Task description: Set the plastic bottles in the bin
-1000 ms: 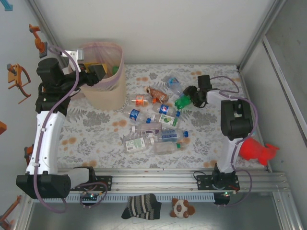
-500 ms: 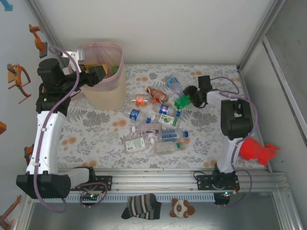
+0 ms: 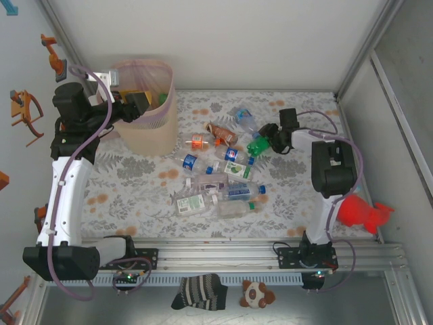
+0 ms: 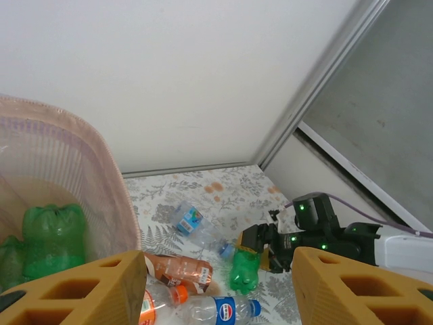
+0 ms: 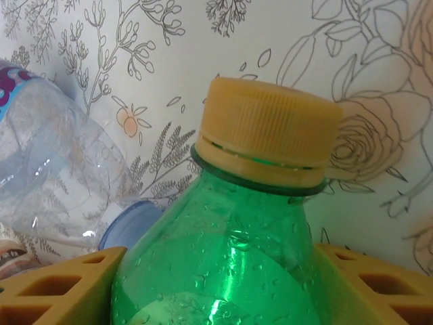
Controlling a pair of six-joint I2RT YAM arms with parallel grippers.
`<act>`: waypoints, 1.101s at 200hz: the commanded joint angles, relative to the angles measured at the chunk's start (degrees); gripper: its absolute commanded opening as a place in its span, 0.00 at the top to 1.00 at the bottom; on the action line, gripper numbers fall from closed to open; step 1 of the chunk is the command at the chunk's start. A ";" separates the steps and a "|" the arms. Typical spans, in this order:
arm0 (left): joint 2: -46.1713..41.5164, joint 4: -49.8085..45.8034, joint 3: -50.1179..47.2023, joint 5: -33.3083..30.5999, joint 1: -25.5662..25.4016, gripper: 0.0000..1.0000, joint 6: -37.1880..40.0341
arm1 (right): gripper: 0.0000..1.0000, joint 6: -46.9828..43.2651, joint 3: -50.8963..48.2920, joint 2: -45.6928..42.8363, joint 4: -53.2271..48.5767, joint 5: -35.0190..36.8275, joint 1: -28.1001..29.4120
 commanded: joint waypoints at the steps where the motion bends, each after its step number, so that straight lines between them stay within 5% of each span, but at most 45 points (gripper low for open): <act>1: -0.55 1.60 -0.30 2.03 -0.42 0.41 0.25 | 0.36 -0.99 -1.39 -5.94 -0.46 1.42 -0.41; 73: 1.48 4.49 0.64 4.72 -5.47 0.38 1.91 | 0.38 -8.43 -4.66 -23.75 -1.38 1.23 0.15; 145: 5.39 8.59 2.84 6.35 -12.61 0.34 1.64 | 0.41 -24.72 -2.78 -38.74 7.30 -16.84 5.28; 193: 8.24 13.90 2.68 11.16 -20.12 0.24 2.05 | 0.41 -30.02 -0.89 -42.76 13.77 -22.54 11.08; 220: 9.47 15.23 2.85 14.76 -23.08 0.18 2.71 | 0.52 -31.82 -0.95 -43.91 18.76 -25.91 13.47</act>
